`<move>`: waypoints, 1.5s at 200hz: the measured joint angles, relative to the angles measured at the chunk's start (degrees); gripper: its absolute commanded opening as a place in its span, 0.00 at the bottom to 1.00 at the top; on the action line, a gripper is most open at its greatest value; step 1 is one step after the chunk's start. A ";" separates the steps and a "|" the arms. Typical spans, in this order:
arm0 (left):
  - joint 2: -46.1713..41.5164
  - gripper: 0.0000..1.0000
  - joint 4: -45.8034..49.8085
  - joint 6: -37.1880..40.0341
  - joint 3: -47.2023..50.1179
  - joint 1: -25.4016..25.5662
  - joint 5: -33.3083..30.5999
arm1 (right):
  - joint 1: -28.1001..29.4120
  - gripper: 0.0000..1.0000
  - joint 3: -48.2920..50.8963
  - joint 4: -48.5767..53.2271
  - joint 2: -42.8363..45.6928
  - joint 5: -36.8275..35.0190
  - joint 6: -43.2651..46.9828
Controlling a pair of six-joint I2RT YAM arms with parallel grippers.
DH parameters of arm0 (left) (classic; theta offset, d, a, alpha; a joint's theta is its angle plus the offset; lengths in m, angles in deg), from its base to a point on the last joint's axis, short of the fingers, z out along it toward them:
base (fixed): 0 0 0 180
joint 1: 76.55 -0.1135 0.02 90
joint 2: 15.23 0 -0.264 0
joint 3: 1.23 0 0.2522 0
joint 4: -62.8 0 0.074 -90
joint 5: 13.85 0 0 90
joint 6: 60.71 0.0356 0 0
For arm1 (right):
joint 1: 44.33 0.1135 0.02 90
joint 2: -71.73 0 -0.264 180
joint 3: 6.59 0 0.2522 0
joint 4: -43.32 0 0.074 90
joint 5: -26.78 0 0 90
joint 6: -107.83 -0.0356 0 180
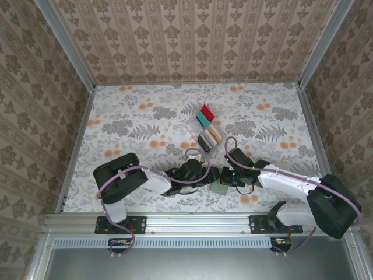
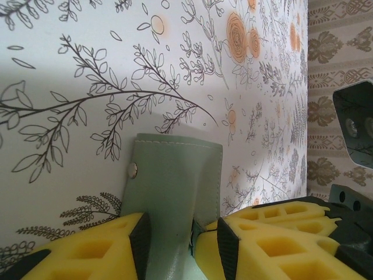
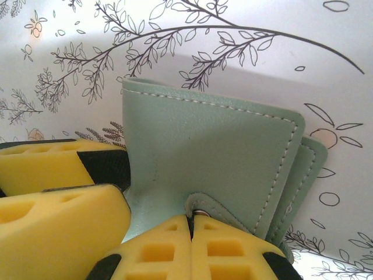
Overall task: Put the credit cards into the card holder
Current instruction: Open the button on the card holder.
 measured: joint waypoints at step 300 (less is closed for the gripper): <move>-9.77 0.61 26.82 3.15 -2.73 1.55 -4.44 | -0.15 0.13 -0.50 2.27 -0.79 -3.54 -1.95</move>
